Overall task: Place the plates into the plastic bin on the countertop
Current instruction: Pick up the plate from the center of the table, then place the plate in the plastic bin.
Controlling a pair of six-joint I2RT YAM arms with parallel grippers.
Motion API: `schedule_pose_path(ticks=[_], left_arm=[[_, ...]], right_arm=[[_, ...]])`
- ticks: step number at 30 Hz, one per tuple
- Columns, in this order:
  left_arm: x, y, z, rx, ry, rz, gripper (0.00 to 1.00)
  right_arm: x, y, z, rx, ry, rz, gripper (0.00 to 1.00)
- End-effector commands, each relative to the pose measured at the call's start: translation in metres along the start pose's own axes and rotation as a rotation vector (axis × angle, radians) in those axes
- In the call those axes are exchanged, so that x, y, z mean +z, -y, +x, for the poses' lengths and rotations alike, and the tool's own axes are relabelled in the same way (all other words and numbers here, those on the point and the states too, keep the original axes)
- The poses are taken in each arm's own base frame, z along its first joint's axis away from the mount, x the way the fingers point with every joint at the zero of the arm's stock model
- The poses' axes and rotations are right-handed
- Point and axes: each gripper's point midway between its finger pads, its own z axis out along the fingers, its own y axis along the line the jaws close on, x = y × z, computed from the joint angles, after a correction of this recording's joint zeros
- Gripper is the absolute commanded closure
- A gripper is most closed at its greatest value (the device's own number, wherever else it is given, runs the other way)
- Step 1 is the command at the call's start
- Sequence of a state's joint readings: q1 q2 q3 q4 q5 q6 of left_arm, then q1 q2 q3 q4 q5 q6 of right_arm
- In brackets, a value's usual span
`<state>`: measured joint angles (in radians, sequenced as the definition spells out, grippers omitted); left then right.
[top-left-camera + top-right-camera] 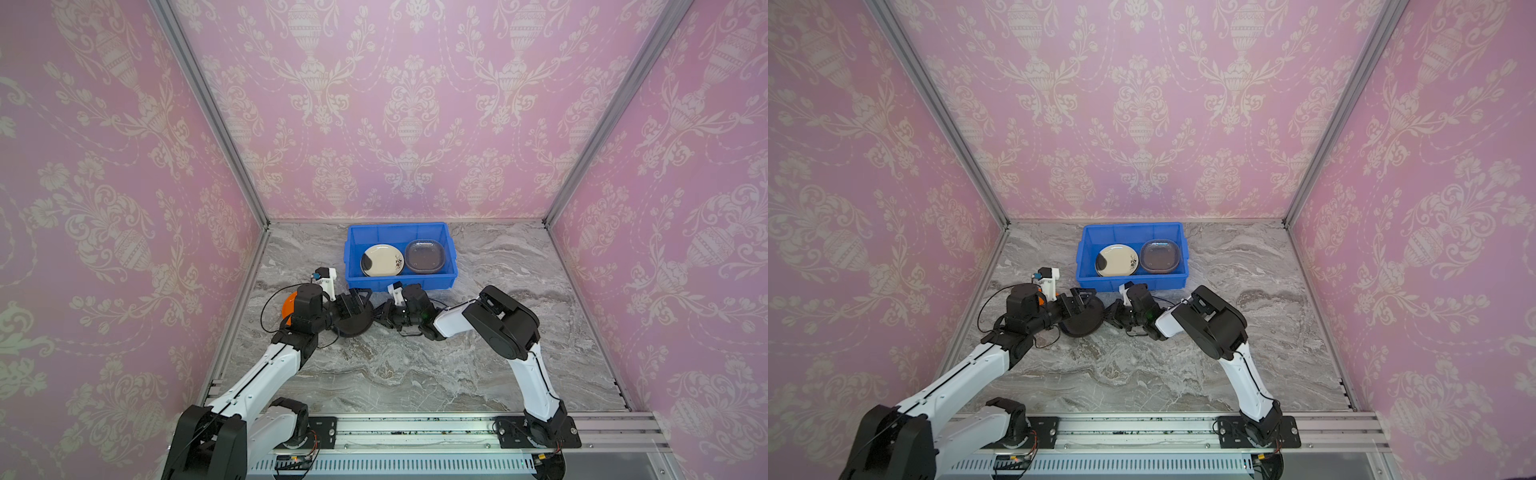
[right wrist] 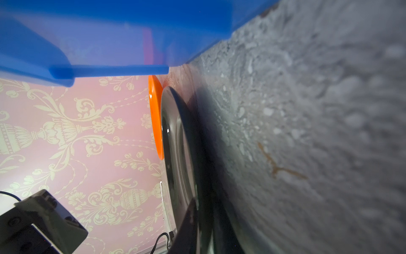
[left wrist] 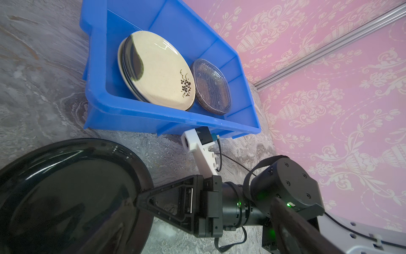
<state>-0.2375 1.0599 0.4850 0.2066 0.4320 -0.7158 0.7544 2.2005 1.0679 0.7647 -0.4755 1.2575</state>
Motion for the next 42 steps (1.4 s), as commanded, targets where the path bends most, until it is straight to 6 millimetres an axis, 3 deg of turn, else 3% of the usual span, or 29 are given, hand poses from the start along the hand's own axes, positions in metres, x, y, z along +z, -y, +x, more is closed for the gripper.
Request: schedule_pose_path(ticks=[1, 7, 13, 22, 29, 34, 42], left_arm=[[-0.002, -0.008, 0.003, 0.014, 0.0, -0.025, 0.01], [-0.001, -0.009, 0.003, 0.014, 0.0, -0.024, 0.01], [0.001, -0.005, 0.0, 0.017, -0.001, -0.012, 0.01], [0.011, 0.005, -0.008, 0.03, -0.007, 0.028, 0.01], [0.023, 0.017, 0.004, -0.043, -0.055, 0.162, 0.1], [0.026, 0.025, 0.014, -0.07, -0.083, 0.224, 0.22], [0.03, 0.036, 0.03, -0.072, -0.128, 0.254, 0.36]], right_arm=[[0.0, 0.039, 0.015, 0.048, -0.031, 0.114, 0.87], [-0.009, 0.034, 0.016, 0.024, -0.03, 0.112, 0.93], [-0.041, 0.025, 0.023, -0.001, -0.049, 0.121, 1.0], [-0.133, 0.021, 0.044, -0.121, -0.073, 0.325, 1.0], [-0.193, -0.003, 0.029, -0.193, 0.026, 0.397, 1.0], [-0.204, -0.011, 0.012, -0.214, 0.069, 0.39, 1.0], [-0.199, -0.028, -0.015, -0.223, 0.101, 0.332, 1.0]])
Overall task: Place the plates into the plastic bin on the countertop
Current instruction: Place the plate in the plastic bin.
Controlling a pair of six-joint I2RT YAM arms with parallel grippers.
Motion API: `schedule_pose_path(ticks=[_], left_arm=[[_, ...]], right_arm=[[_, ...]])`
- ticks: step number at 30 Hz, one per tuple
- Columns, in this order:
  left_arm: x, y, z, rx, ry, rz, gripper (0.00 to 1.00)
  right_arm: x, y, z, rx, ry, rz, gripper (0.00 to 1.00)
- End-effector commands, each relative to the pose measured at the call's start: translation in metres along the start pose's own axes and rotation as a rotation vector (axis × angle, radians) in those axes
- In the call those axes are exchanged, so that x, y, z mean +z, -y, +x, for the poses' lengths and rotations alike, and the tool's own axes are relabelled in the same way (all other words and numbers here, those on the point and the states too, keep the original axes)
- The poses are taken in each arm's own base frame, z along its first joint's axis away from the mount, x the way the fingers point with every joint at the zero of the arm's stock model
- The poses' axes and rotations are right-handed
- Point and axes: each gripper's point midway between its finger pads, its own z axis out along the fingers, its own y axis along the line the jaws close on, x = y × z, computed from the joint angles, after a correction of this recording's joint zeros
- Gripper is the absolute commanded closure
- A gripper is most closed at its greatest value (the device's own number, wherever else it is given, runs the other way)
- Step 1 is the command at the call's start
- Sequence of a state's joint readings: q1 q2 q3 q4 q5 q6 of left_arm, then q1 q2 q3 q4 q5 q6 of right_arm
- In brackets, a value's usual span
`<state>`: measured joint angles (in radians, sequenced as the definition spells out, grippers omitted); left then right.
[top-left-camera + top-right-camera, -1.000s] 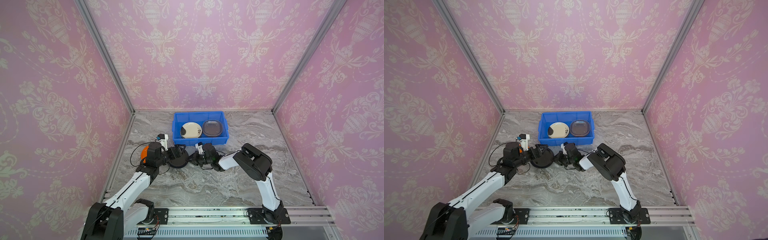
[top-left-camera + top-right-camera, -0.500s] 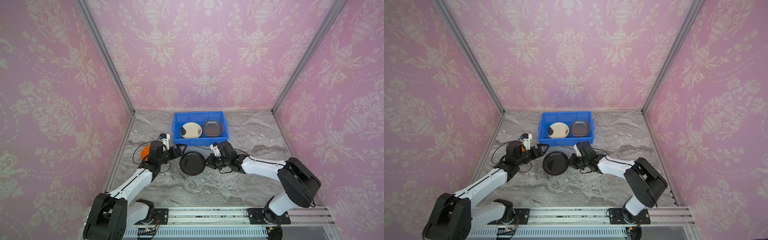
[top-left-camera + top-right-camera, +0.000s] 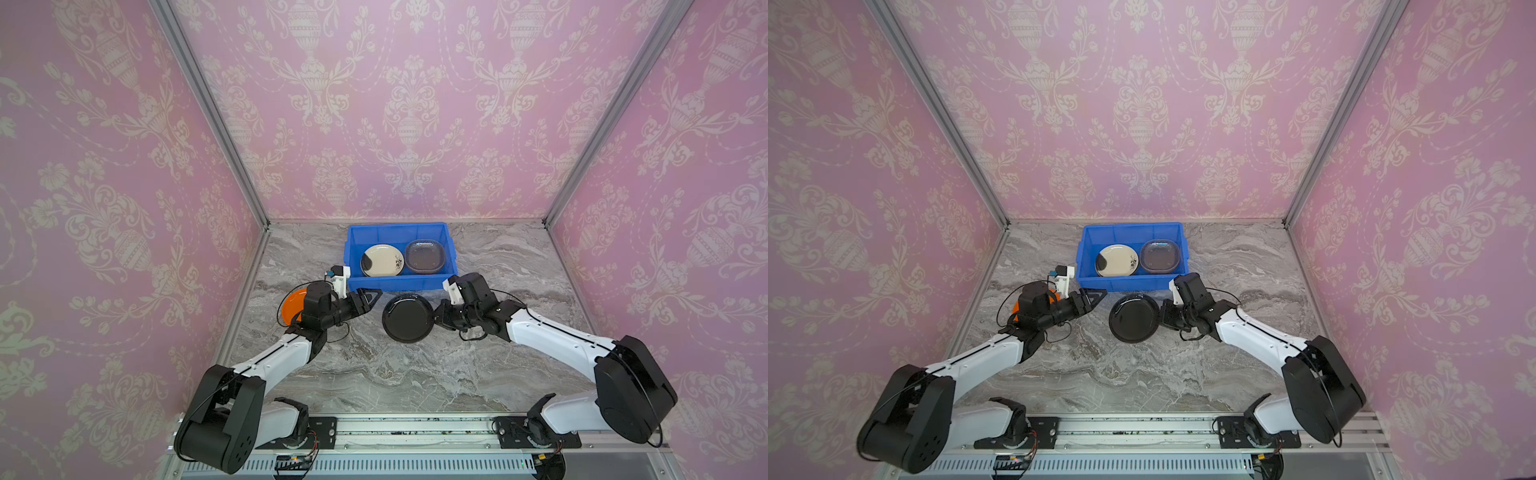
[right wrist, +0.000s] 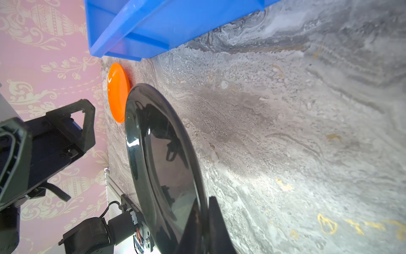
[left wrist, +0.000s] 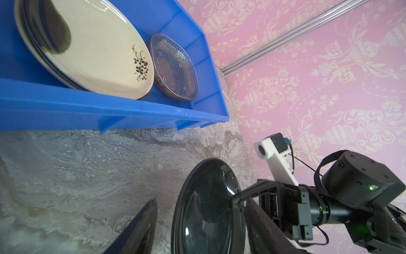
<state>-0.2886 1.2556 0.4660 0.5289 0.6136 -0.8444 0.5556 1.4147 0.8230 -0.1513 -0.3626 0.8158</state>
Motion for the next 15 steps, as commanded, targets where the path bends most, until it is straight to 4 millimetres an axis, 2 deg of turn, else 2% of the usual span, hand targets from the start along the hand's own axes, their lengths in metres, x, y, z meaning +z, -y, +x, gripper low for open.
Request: schedule_pose_path(ticks=[1, 11, 15], left_arm=[[0.002, 0.002, 0.011, -0.019, -0.031, 0.027, 0.37], [0.002, -0.007, 0.018, -0.029, -0.046, -0.002, 0.43], [0.006, -0.007, 0.017, -0.037, -0.046, 0.007, 0.54]], right_arm=[[-0.004, -0.023, -0.019, -0.043, 0.031, -0.066, 1.0], [-0.01, -0.049, -0.038, -0.067, 0.047, -0.121, 1.0], [-0.006, -0.057, -0.043, -0.062, 0.047, -0.152, 1.0]])
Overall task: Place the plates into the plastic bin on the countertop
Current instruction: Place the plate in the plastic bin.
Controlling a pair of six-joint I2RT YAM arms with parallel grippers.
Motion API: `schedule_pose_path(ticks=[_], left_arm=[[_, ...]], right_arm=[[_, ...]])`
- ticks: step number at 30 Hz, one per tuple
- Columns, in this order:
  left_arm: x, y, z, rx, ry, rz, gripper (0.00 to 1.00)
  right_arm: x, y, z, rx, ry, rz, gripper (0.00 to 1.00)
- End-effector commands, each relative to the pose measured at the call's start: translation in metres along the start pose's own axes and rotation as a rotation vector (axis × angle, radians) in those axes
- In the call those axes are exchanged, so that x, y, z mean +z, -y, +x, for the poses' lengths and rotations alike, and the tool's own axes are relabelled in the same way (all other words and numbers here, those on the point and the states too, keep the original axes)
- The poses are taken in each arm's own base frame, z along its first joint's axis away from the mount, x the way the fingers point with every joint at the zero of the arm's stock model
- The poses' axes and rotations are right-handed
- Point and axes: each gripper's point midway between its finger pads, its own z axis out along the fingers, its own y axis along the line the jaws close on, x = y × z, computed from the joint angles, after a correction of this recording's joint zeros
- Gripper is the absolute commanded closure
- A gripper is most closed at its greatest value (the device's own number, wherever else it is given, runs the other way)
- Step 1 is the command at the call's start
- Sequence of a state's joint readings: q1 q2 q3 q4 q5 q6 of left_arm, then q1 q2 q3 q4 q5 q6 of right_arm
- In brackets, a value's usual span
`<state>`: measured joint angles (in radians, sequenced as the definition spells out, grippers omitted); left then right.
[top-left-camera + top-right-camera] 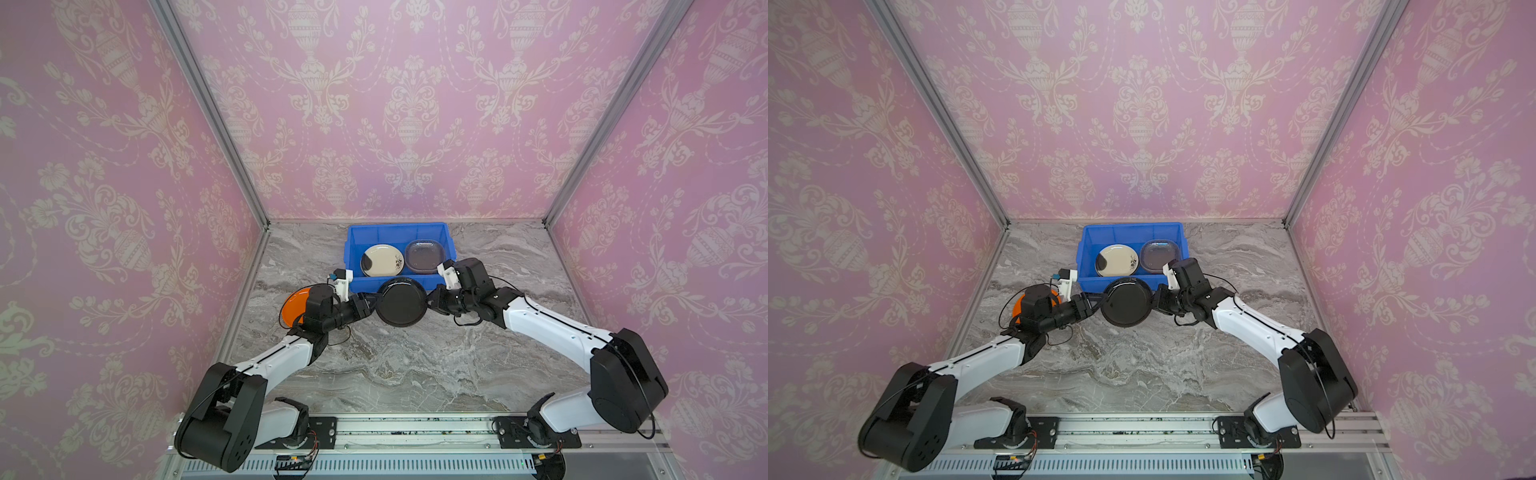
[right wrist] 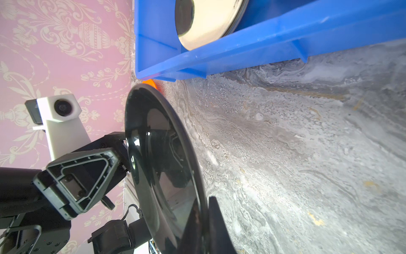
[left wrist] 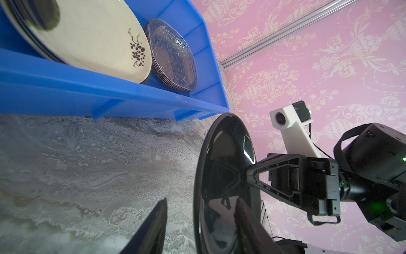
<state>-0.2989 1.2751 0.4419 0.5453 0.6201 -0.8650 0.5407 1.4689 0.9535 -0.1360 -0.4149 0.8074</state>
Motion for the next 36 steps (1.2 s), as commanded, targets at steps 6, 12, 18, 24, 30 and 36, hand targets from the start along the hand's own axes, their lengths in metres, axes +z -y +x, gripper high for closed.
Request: schedule_pose_path(ticks=[6, 12, 18, 24, 30, 36], left_arm=[[0.01, -0.002, 0.003, -0.019, -0.021, 0.014, 0.81], [0.013, 0.001, -0.001, -0.017, -0.029, 0.018, 1.0], [0.015, 0.008, -0.003, -0.014, -0.04, 0.047, 1.0], [0.017, 0.009, -0.003, -0.015, -0.046, 0.056, 1.0], [0.011, -0.006, -0.007, -0.016, -0.004, -0.008, 0.05], [-0.004, -0.01, -0.015, 0.042, 0.071, -0.065, 0.01]], right_arm=[[0.01, -0.022, -0.017, -0.014, 0.006, -0.084, 1.0], [0.016, -0.026, -0.025, -0.02, 0.006, -0.091, 0.95], [0.024, -0.029, -0.038, -0.052, 0.02, -0.074, 0.83], [0.037, -0.028, -0.042, -0.055, 0.0, -0.071, 1.0], [0.033, -0.042, -0.07, -0.078, 0.053, -0.088, 1.0], [0.037, -0.048, -0.116, -0.106, 0.116, -0.024, 1.0]])
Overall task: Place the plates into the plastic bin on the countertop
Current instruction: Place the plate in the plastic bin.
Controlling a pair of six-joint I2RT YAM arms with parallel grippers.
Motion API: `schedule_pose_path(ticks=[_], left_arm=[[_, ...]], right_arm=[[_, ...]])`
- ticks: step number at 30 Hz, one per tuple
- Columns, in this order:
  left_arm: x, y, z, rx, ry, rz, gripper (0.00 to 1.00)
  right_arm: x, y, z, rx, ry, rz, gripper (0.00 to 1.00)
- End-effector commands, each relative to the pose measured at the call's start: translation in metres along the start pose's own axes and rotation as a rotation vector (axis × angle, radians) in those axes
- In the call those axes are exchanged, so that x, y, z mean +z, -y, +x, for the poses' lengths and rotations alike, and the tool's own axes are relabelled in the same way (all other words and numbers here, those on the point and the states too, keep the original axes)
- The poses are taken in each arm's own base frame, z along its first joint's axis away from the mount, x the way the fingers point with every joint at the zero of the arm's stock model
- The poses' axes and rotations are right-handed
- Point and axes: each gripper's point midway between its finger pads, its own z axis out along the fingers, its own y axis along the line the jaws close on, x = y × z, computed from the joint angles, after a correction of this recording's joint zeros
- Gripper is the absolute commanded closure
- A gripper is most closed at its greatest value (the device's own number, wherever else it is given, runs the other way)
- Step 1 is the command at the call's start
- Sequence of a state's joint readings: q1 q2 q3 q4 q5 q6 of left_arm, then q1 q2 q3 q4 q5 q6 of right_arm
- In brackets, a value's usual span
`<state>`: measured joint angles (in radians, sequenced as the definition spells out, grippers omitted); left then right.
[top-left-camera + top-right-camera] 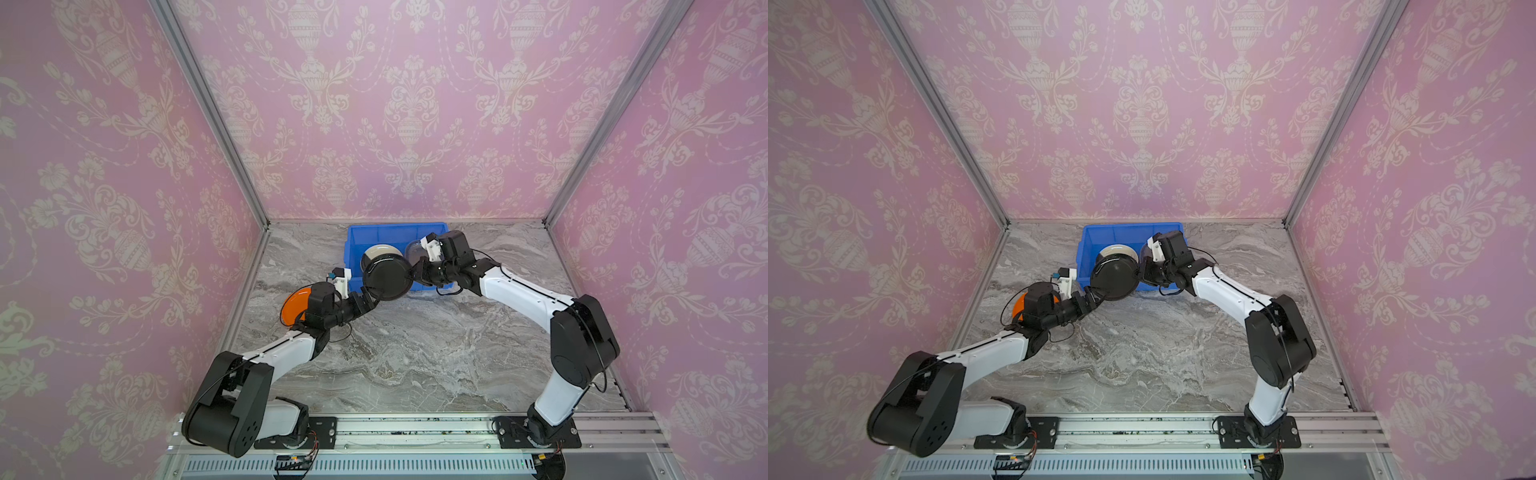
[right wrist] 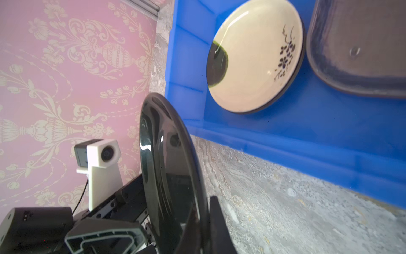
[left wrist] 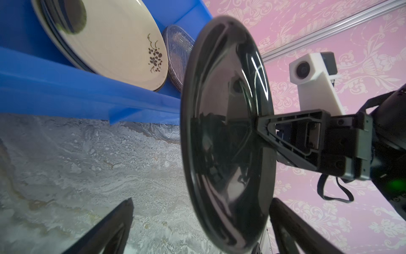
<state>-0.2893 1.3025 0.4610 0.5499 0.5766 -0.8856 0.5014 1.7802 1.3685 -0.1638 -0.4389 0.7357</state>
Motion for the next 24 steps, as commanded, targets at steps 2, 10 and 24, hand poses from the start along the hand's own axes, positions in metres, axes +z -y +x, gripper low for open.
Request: schedule_pose_path(ticks=[2, 10, 24], left_arm=[[-0.008, -0.002, -0.005, 0.08, 0.035, -0.029, 0.01], [-0.01, 0.006, -0.006, 0.078, 0.036, 0.006, 0.01], [-0.025, 0.0, -0.004, 0.08, 0.054, -0.026, 0.01]], right_arm=[[0.011, 0.002, -0.039, -0.007, 0.062, 0.041, 1.0], [0.061, 0.014, -0.07, 0.095, 0.061, 0.011, 1.0], [0.113, 0.057, -0.08, 0.174, 0.059, 0.059, 1.0]])
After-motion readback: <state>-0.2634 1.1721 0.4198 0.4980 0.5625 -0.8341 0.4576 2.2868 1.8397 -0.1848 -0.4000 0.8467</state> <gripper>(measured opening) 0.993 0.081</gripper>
